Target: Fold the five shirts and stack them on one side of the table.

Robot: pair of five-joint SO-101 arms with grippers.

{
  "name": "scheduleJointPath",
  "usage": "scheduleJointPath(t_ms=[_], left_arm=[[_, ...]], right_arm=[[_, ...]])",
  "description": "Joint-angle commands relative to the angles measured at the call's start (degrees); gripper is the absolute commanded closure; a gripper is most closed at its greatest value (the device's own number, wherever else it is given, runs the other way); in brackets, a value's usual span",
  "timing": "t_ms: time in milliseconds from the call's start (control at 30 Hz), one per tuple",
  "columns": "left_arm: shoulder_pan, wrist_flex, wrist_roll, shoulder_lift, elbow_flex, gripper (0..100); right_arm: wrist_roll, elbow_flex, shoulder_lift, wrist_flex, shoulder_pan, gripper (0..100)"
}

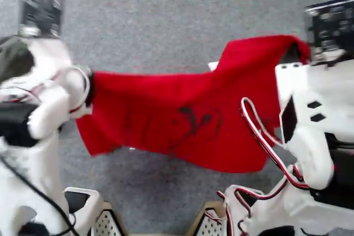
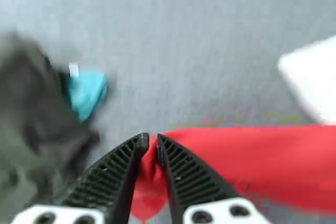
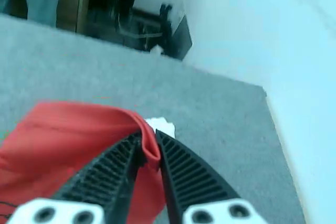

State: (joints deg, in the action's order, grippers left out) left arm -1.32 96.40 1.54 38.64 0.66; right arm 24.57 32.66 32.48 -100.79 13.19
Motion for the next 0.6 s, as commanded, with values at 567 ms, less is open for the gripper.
scheduleJointPath(t_ms=[567], left_arm=[[0.48,-49.49,-2.02,-5.36,-49.01,97]], right_arm=[[11.16,-71.69,4.53,36.57,-11.08,98.4]])
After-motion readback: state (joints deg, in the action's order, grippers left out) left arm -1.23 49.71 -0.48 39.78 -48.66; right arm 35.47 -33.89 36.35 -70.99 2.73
